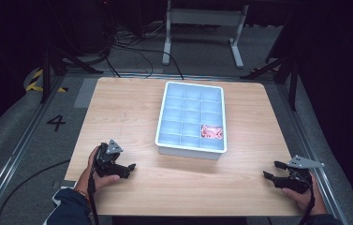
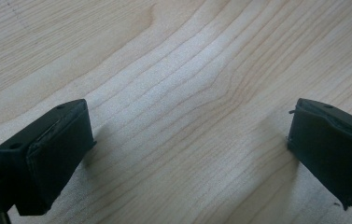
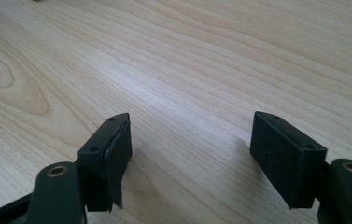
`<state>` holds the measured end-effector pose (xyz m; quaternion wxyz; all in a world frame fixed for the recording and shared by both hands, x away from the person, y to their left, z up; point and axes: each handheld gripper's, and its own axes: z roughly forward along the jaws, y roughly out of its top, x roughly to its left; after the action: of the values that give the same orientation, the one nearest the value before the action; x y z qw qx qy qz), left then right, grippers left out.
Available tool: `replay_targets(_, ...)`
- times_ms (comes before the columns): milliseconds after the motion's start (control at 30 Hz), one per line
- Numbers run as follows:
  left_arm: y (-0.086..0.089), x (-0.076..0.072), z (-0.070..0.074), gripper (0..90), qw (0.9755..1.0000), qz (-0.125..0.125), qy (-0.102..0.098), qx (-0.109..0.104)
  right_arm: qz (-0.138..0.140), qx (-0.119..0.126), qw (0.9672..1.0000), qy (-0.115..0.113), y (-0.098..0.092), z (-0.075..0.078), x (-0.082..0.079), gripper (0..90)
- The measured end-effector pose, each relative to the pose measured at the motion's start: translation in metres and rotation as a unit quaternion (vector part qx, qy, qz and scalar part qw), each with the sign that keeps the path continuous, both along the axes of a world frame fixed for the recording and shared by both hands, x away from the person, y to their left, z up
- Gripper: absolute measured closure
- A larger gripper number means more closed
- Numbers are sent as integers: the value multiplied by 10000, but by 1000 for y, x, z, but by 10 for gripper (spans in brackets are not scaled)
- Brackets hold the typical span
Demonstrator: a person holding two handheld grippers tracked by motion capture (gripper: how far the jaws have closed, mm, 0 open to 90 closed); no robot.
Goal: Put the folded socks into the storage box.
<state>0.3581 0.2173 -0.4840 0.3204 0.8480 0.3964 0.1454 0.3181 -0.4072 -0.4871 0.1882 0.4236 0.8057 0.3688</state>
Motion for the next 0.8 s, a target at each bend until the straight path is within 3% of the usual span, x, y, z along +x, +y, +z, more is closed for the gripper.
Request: replay_targets(800, 0, 0, 0, 3, 10000, 16, 23, -17, -125, -9, 9999, -7, 0, 0, 1, 299)
